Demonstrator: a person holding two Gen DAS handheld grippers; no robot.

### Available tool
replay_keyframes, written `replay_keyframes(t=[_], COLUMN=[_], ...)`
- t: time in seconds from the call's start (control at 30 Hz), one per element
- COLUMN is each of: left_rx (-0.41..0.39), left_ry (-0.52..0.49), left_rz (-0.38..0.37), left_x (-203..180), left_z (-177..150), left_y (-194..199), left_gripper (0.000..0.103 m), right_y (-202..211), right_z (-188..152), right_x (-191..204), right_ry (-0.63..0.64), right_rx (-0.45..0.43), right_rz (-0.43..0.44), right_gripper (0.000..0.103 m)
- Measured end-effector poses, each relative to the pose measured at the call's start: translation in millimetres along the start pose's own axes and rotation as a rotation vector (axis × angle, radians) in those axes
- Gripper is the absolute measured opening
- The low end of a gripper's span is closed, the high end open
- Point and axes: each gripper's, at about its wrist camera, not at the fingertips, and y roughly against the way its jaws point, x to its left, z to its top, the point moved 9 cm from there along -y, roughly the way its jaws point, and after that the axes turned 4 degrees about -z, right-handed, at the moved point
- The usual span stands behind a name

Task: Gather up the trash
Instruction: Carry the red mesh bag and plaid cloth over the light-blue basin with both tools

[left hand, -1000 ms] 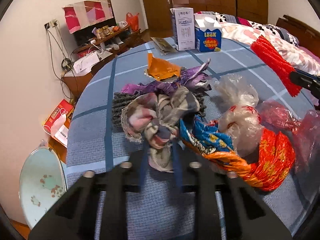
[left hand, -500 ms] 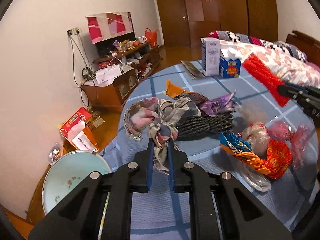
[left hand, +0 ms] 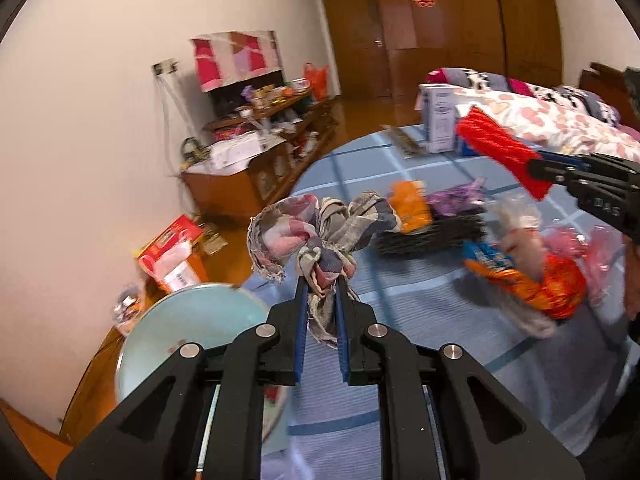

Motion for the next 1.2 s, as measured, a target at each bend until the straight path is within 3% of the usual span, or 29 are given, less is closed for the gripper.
replay_keyframes(t=[1.2], left_rx=[0.026], left_ry=[0.127], left_rz=[0.188], left_x=[107.8], left_z=[-32.1], left_y=[7.6], left_gripper=[0.013], right_y=[-44.5], right_z=[22.7], right_x=[128.6], right_ry=[0.160], right_rx=[0.003], right_rz=[0.167], right_gripper=[0.015])
